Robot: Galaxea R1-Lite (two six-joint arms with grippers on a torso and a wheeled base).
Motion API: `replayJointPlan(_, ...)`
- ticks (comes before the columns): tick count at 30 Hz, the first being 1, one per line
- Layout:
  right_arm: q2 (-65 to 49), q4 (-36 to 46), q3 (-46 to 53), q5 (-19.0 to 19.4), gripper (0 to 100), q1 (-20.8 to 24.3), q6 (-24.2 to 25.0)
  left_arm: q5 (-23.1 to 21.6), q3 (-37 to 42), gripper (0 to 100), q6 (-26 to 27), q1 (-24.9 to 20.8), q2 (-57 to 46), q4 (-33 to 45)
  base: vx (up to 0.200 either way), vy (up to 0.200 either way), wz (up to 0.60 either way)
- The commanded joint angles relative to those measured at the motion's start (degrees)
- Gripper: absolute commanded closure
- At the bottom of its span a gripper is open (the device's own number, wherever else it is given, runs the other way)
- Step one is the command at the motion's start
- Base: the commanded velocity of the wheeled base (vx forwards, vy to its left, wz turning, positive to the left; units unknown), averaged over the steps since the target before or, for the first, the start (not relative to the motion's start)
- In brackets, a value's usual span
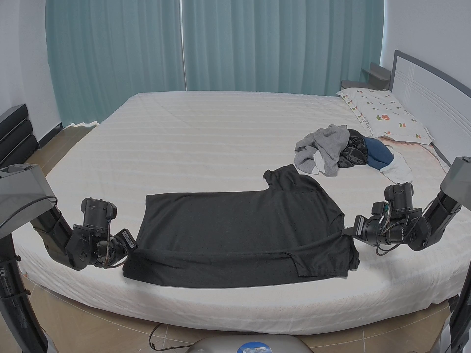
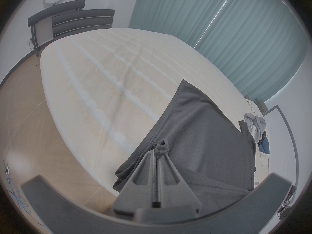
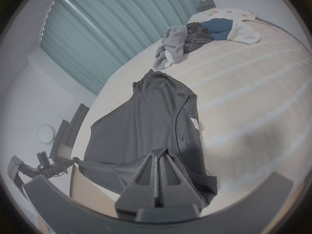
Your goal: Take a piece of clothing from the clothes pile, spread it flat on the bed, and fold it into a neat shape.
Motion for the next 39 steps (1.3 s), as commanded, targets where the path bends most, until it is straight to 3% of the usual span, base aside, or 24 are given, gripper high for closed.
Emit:
replayJointPlan(1,1.92,0.13,-1.41,0.06,100,0.37,0.42,-0.09,-0.51,100,-0.15,0.02,2.08,-0.25,0.000,0.000,0.00)
replayJointPlan(2,2.27,0.13,-1.67,0.06,100,0.46,0.42,-0.09,-0.86,100,-0.24,0.02,2.52,-0.16,0.000,0.000,0.00)
replayJointPlan(3,2.89,0.13,-1.85,0.06,100,0.55,0.42,-0.09,-0.95,0,-0.42,0.02,2.96,-0.16,0.000,0.000,0.00)
replayJointPlan(4,2.97,0.04,-1.94,0.06,0,0.55,0.42,-0.09,-0.95,0,-0.51,0.02,2.96,-0.16,0.000,0.000,0.00)
replayJointPlan(9,4.56,-0.49,-3.08,0.15,0,0.20,0.86,-0.09,-2.18,0,-2.79,0.02,4.19,-0.25,0.000,0.000,0.00)
replayJointPlan(12,3.06,-1.02,-3.96,0.68,0,-0.68,6.05,-1.50,-2.18,0,-3.67,0.29,3.92,-0.33,0.000,0.000,0.00)
replayJointPlan(15,2.27,-0.93,-3.69,1.99,0,-1.56,6.75,-2.55,-2.18,0,-4.72,0.55,3.75,-0.33,0.000,0.000,0.00)
replayJointPlan(16,1.39,-0.75,-2.82,4.72,0,-2.53,7.01,-3.70,-2.26,0,-6.57,0.90,3.31,-0.33,0.000,0.000,0.00)
replayJointPlan(20,-0.01,-1.02,-0.79,6.92,0,-3.93,7.19,-4.84,-1.83,0,-7.10,2.40,1.55,-0.16,0.000,0.000,0.00)
replayJointPlan(25,-2.30,-1.19,3.95,11.14,0,-4.72,7.37,-11.69,0.20,0,-7.62,6.00,-3.19,0.02,0.000,0.000,0.00)
replayJointPlan(29,-2.65,-1.19,6.76,11.66,0,-4.81,8.07,-14.59,1.51,0,-7.45,7.06,-4.51,-0.42,0.000,0.000,0.00)
replayJointPlan(34,-2.74,-1.19,8.35,11.75,0,-4.81,9.03,-14.59,1.69,0,-8.33,7.14,-4.34,-0.68,0.000,0.000,0.00)
replayJointPlan(39,-3.27,-1.28,9.05,11.75,0,-4.11,9.83,-14.77,1.78,0,-9.38,6.88,-4.07,-0.77,0.200,0.000,0.00)
